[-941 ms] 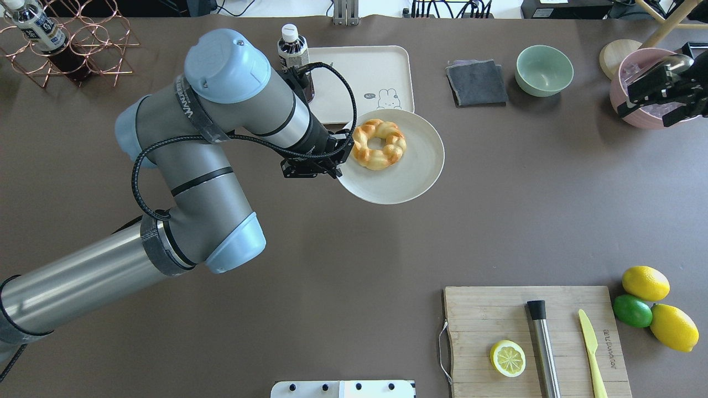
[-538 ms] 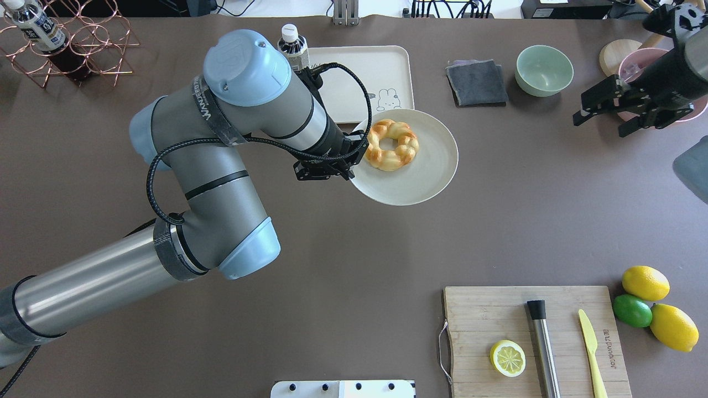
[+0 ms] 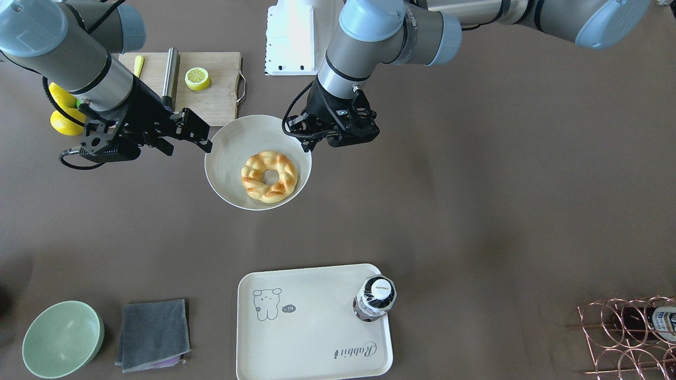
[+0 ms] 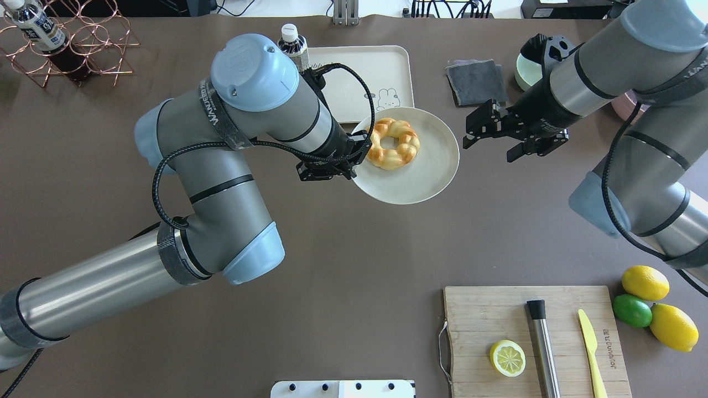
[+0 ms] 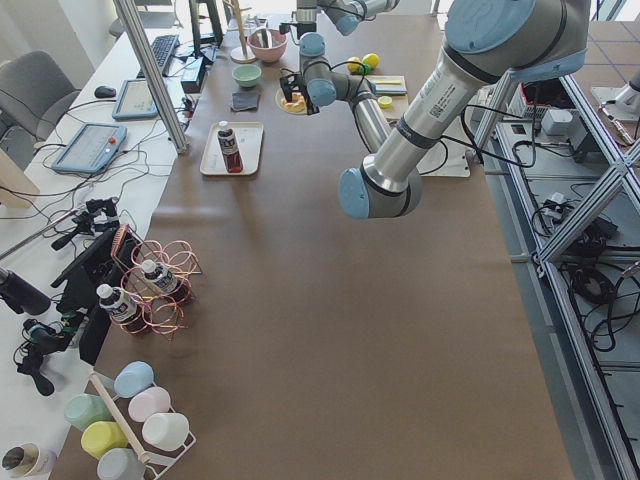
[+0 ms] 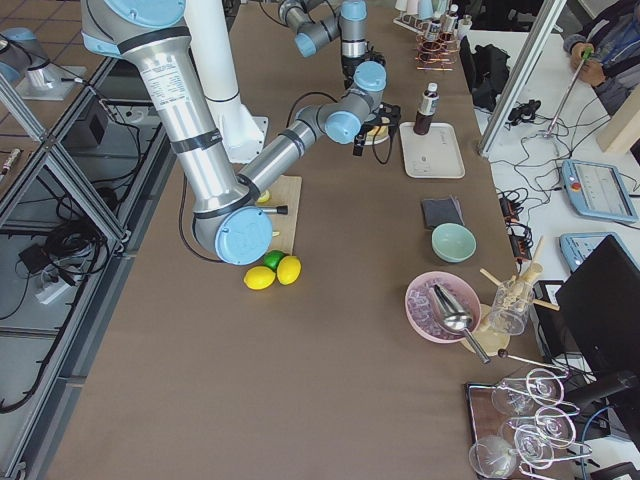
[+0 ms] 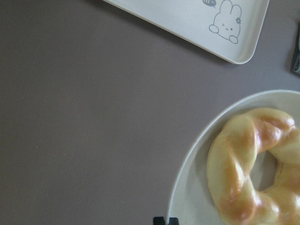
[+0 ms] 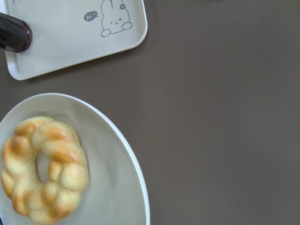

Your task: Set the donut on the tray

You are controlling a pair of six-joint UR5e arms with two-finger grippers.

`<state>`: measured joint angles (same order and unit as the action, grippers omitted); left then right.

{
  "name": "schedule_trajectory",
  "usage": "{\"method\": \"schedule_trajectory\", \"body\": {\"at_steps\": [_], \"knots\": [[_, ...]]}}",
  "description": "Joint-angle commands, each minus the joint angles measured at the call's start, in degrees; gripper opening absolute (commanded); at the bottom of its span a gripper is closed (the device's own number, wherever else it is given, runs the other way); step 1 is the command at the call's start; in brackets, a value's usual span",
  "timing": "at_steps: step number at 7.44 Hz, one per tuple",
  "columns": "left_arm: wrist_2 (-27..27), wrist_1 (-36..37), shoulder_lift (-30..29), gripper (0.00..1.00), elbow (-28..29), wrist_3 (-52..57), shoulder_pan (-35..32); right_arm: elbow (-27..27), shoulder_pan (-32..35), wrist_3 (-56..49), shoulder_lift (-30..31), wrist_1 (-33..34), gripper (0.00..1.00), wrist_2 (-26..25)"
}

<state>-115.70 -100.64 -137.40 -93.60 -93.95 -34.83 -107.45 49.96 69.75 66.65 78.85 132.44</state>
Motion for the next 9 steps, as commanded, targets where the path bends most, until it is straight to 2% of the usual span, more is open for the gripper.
{"method": "schedule_trajectory", "body": {"at_steps": [1, 2, 3, 4, 5, 7, 8, 9], "knots": [[0.12, 0.0, -0.06, 0.0, -0.09, 0.0, 0.02, 0.4, -1.45, 0.74, -0.56, -0.01, 0.78, -0.69], [0.04, 0.0, -0.24, 0.0, -0.09, 0.0, 0.02, 0.57, -1.45, 0.83, -0.56, -0.01, 0.58, -0.69], [0.04, 0.0, -0.15, 0.0, -0.7, 0.0, 0.02, 0.83, -1.53, 0.74, -0.65, -0.01, 0.51, -0.78], [0.04, 0.0, -0.24, 0.0, -0.88, -0.09, 0.11, 0.84, -1.71, 0.74, -0.65, -0.01, 0.5, -0.87], [0.04, 0.0, -0.24, 0.0, -0.88, -0.09, 0.02, 1.1, -1.71, 0.74, -0.65, -0.01, 0.39, -0.87], [0.04, 0.0, -0.15, 0.0, -0.88, -0.09, 0.11, 0.75, -1.71, 0.83, -0.65, -0.01, 0.0, -0.78], [0.12, 0.0, -0.24, 0.0, -0.88, -0.09, 0.2, 0.66, -1.62, 0.92, -0.65, -0.01, 0.0, -0.52], [0.82, 0.0, -0.24, 0.18, -0.88, 0.0, 0.37, 0.57, -1.62, 1.27, -0.65, -0.01, 0.0, -0.52]]}}
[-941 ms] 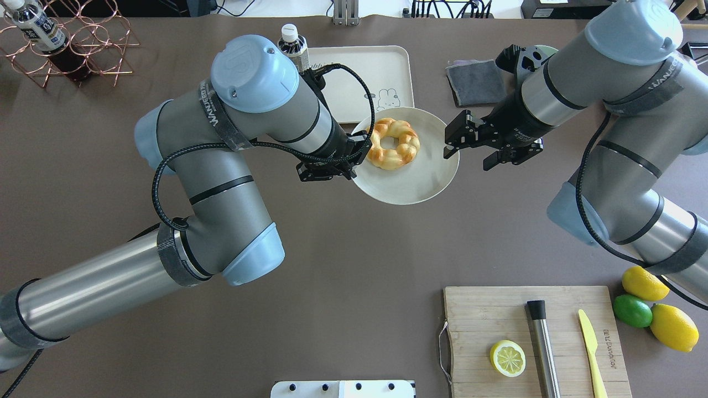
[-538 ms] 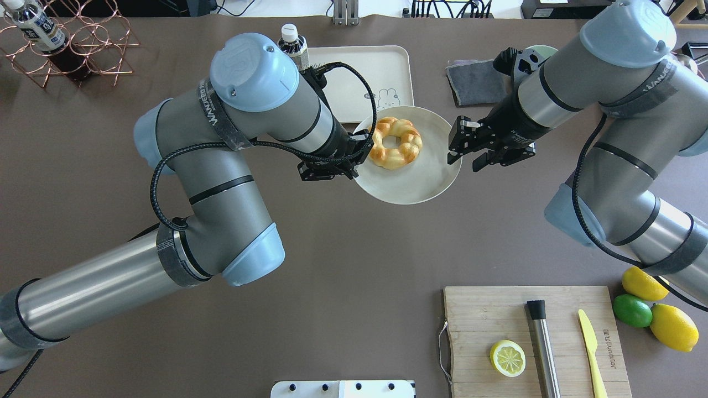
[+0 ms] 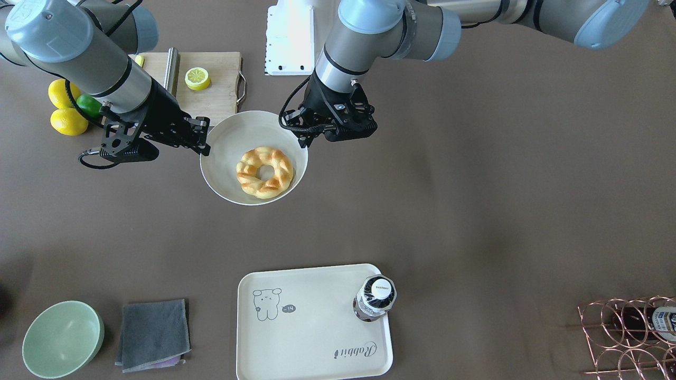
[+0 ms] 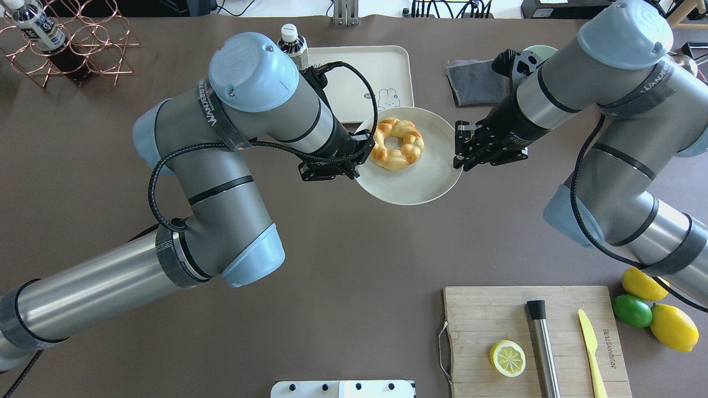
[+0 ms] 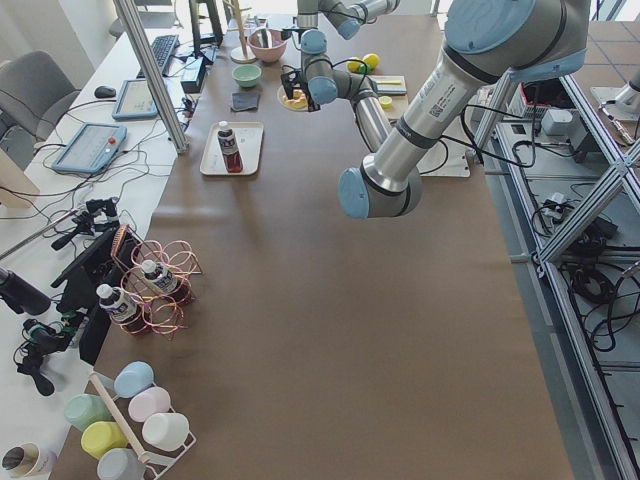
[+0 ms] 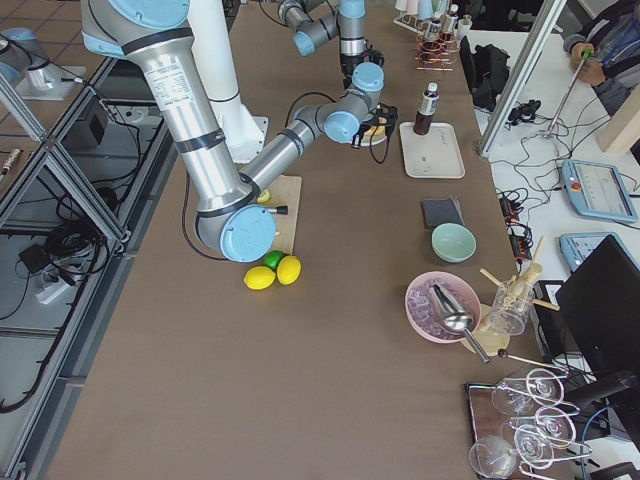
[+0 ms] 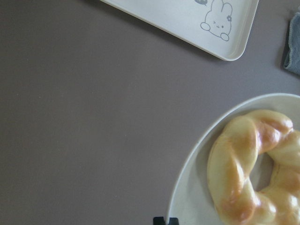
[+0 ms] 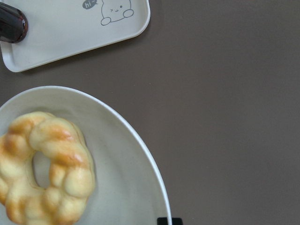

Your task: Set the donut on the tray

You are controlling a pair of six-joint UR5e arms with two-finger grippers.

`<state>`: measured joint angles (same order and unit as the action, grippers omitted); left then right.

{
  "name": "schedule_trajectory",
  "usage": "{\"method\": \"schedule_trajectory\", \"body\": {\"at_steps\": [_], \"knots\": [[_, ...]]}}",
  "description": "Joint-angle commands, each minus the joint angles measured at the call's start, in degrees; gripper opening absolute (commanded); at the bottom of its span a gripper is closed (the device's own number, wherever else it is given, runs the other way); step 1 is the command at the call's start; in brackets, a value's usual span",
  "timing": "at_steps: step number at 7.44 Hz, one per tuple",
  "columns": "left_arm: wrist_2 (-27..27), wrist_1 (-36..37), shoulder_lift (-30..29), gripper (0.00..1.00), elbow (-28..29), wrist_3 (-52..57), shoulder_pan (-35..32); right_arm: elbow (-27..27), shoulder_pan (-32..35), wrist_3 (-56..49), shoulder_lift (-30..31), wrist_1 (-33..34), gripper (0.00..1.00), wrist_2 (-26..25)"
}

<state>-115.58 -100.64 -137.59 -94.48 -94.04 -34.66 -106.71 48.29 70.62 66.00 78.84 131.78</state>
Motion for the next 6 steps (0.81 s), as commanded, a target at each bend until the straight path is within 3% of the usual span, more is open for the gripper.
{"method": "schedule_trajectory", "body": {"at_steps": [1, 2, 3, 4, 6], "knots": [[0.71, 0.0, -0.04, 0.32, 0.0, 0.09, 0.29, -0.08, 0.05, 1.01, 0.01, 0.0, 0.0, 0.14], [0.8, 0.0, 0.04, 0.49, 0.0, 0.09, 0.29, -0.07, 0.05, 0.92, 0.01, 0.09, 0.0, 0.23], [0.88, 0.0, 0.39, 0.89, 0.0, 0.35, 0.38, -0.07, -0.03, 1.01, -0.17, 0.09, 0.0, 0.23], [2.19, 0.17, 0.66, 0.96, 0.0, 0.09, 0.29, 0.01, 0.05, 1.01, -0.17, 0.0, 0.0, 0.32], [2.2, 1.23, 5.03, 0.97, -5.07, 0.17, 0.12, 2.37, 0.23, 2.33, -1.13, -0.35, 0.0, -0.03]]}}
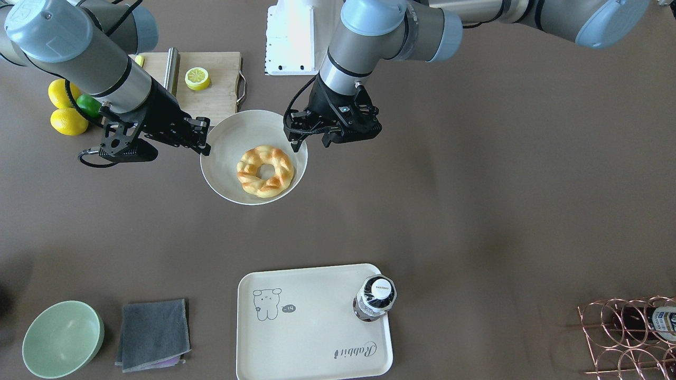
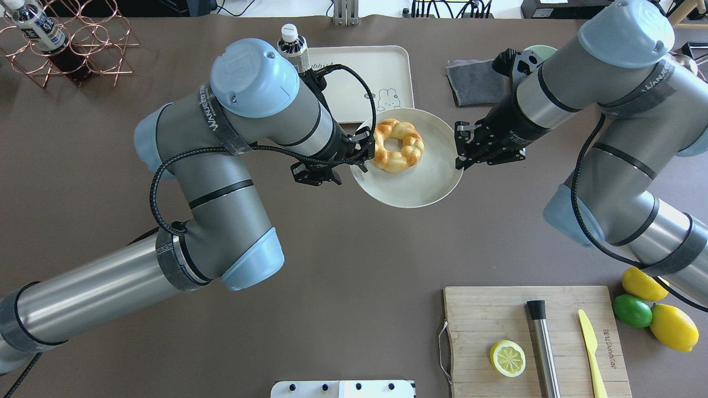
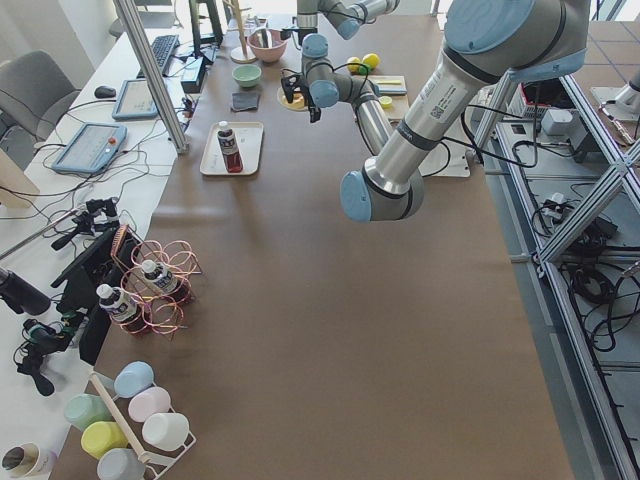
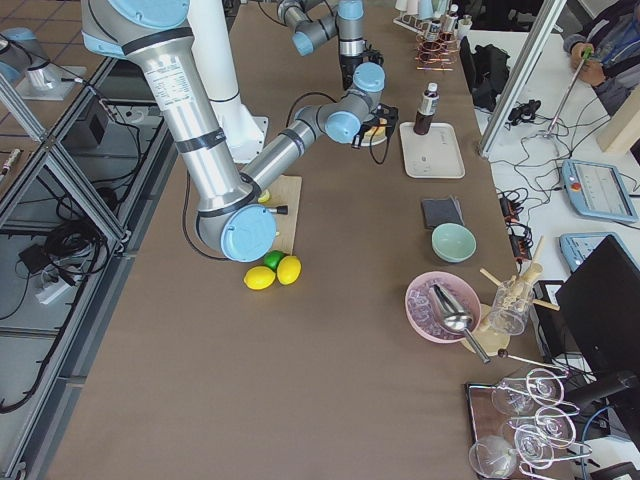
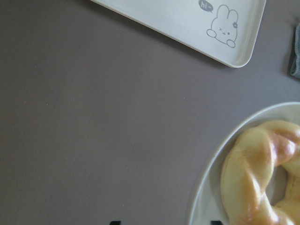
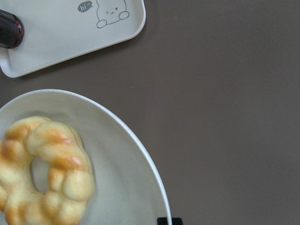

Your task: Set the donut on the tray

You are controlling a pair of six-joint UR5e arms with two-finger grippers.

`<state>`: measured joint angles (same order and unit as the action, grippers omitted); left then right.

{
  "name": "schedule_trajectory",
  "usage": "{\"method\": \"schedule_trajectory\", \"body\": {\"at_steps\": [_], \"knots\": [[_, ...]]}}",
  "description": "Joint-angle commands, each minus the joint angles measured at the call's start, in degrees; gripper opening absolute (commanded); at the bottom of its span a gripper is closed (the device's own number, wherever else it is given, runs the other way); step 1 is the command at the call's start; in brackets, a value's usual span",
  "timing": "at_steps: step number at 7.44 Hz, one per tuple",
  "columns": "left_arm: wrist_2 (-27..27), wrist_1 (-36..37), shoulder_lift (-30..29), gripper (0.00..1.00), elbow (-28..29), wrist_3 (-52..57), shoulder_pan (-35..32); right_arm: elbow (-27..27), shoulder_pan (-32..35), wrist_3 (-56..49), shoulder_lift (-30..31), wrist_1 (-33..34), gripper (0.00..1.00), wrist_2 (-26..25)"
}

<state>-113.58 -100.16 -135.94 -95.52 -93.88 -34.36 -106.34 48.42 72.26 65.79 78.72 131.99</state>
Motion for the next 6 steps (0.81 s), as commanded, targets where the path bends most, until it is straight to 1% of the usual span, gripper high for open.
{"method": "schedule_trajectory", "body": {"at_steps": [1, 2, 3, 4, 5, 6], "knots": [[0.11, 1.27, 6.01, 0.97, -6.85, 0.1, -0.35, 5.23, 0.1, 1.03, -3.1, -0.67, 0.0, -0.24], [0.11, 1.37, 7.34, 0.97, -8.18, 0.1, -0.53, 9.35, 0.1, 1.39, -5.04, -1.98, 0.0, -0.41], [0.2, 1.72, 7.71, 0.97, -8.37, 0.02, -0.62, 14.18, 1.05, 1.48, -6.28, -5.48, 0.0, -0.94], [0.37, 1.63, 7.97, 0.97, -8.54, 0.01, -0.7, 20.58, 1.76, 2.26, -9.86, -7.86, 0.0, -1.2], [0.38, 1.72, 8.93, 0.97, -9.94, -0.07, -0.62, 28.04, 1.94, 5.84, -16.24, -9.02, 0.0, -2.34], [0.46, 1.72, 9.9, 0.97, -11.0, -0.16, -0.62, 34.64, 2.03, 7.18, -20.4, -10.68, 0.0, -4.44]]}}
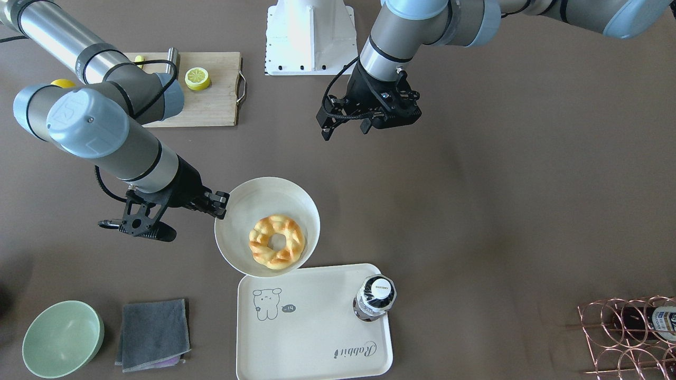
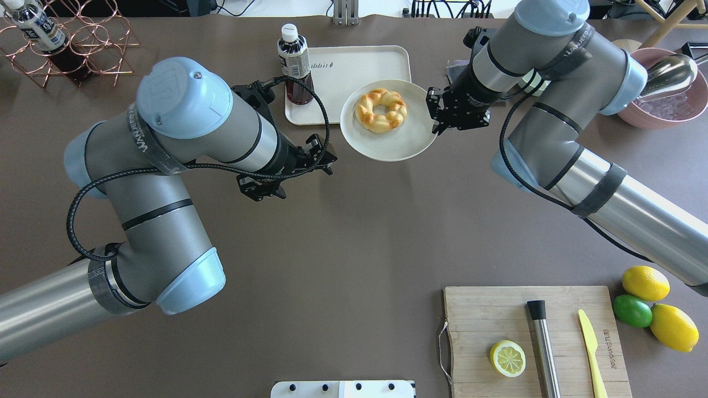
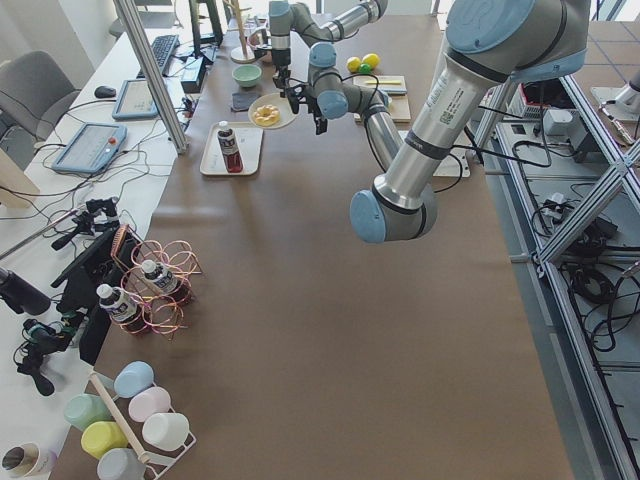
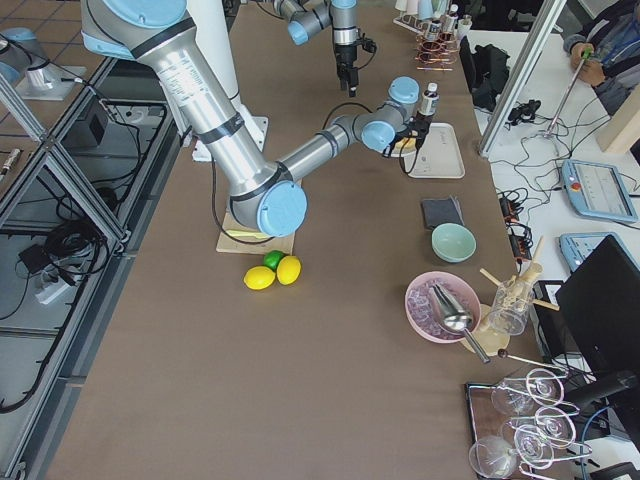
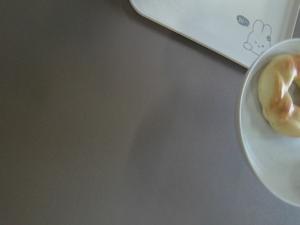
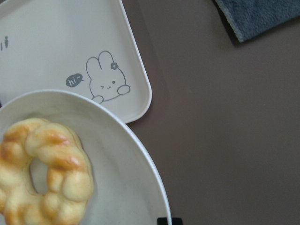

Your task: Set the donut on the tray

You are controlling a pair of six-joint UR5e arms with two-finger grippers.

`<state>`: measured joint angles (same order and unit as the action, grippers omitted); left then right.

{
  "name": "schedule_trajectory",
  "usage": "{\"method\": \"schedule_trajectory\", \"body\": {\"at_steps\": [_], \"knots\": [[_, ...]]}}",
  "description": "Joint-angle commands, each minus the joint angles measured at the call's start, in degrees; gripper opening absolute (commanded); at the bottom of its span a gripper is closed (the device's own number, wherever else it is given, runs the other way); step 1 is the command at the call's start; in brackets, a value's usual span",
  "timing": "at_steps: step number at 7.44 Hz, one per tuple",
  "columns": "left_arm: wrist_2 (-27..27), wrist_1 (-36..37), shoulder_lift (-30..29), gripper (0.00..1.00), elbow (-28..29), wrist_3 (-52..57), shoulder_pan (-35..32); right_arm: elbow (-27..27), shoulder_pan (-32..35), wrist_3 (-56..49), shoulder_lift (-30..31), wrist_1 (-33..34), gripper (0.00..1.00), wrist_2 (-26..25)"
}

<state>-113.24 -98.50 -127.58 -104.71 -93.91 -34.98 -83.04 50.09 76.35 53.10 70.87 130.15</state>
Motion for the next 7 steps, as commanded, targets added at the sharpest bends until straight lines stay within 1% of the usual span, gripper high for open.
{"method": "schedule_trajectory", "body": {"at_steps": [1, 2, 3, 4, 5, 7], "knots": [[0.47, 0.07, 1.63, 0.97, -1.82, -0.13, 0.09, 16.98, 0.88, 3.28, -9.22, -6.49, 0.0, -3.75], [1.26, 0.07, 1.63, 0.97, -1.82, -0.13, 0.18, 20.77, 1.06, 5.89, -10.63, -8.44, 0.0, -4.8], [2.4, 0.24, 1.46, 0.97, -1.82, -0.13, 0.35, 25.25, 0.89, 11.75, -14.65, -9.25, 0.0, -6.12], [2.67, 1.63, 1.19, 0.97, -1.99, -0.13, 0.44, 28.78, 0.63, 17.98, -16.17, -13.43, 0.0, -7.7], [2.94, 2.0, 1.1, 0.97, -2.08, -0.13, 0.53, 32.29, -0.07, 25.88, -16.27, -18.43, 0.0, -10.85], [3.47, 2.78, 1.1, 0.97, -2.26, -0.05, 0.44, 34.78, -1.48, 29.38, -18.63, -19.27, 0.0, -12.72]]}}
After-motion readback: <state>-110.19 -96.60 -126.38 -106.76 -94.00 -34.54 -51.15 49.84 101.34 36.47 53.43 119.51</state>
